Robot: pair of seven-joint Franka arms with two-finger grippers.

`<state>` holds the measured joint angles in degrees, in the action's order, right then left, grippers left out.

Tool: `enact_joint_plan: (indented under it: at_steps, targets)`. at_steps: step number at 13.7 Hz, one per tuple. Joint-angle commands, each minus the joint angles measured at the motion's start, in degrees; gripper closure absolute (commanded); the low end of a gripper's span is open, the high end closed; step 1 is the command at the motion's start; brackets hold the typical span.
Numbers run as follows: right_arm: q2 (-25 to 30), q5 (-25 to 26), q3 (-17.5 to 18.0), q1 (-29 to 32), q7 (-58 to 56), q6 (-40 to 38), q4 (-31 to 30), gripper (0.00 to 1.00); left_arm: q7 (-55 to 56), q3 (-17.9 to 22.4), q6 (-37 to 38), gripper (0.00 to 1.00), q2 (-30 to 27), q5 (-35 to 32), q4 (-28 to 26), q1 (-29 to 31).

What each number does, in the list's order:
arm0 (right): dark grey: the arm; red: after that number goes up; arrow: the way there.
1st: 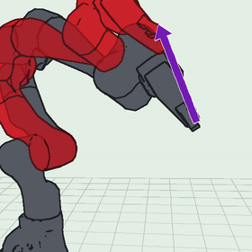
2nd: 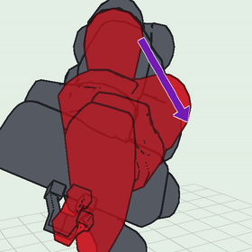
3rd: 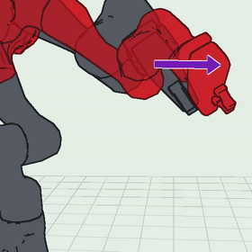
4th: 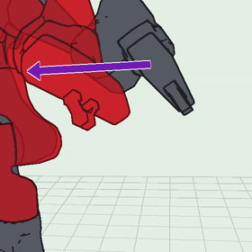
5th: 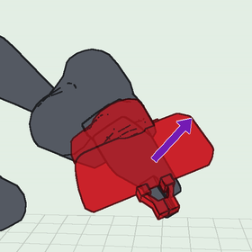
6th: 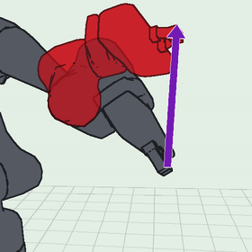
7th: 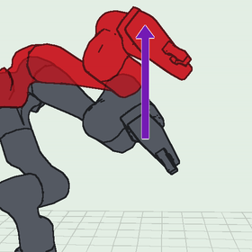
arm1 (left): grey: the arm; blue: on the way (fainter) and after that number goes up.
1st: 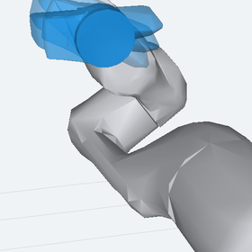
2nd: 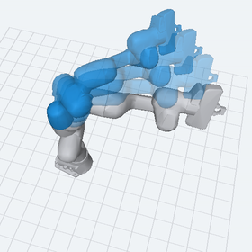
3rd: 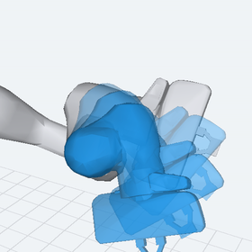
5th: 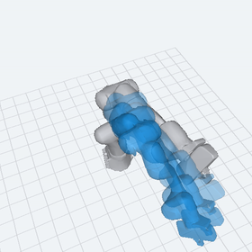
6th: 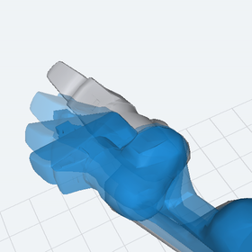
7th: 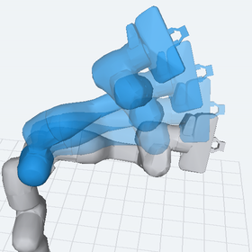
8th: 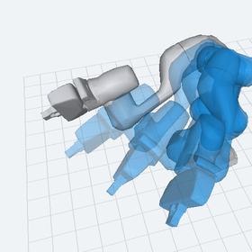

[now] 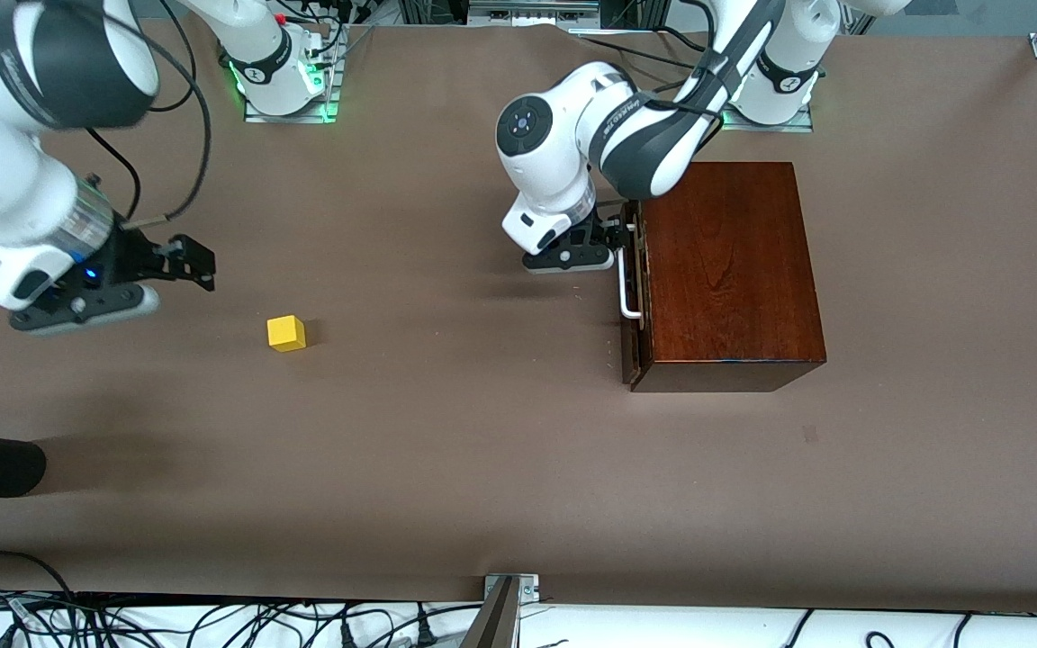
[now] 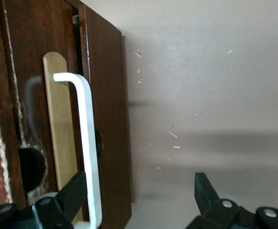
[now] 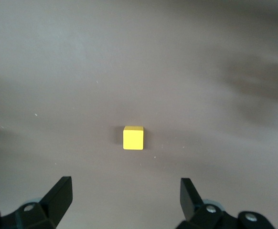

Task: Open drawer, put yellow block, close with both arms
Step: 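Pull the drawer open with the left gripper while the right gripper grasps the cube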

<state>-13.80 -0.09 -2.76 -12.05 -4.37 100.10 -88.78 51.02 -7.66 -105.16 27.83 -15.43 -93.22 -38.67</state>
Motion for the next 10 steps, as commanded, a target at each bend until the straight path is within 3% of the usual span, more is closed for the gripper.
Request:
enact_joint_plan:
  at_steps: [1, 3, 7, 10]
  targets:
    - [-4.0, -1.1, 0.4, 0.5, -1.0, 0.1, 0.8, 0.00, 1.0, 0.3, 0.0, 0.00, 1.2, -3.0, -0.3, -0.3]
    - [-4.5, -1.1, 0.5, -0.3, -1.0, 3.6, -3.6, 0.00, 1.2, 0.3, 0.0, 0.00, 2.5, -5.3, -0.4, -0.4]
    - [-6.1, -1.2, 0.6, -0.4, -0.9, 26.8, -19.5, 0.00, 5.5, 0.3, -2.6, 0.00, 4.8, -6.0, -1.2, -0.9]
    - [-11.1, -1.3, 0.7, -0.4, -0.7, 32.2, -21.1, 0.00, 7.7, 0.3, -6.8, 0.00, 5.4, -6.2, -2.9, -0.9]
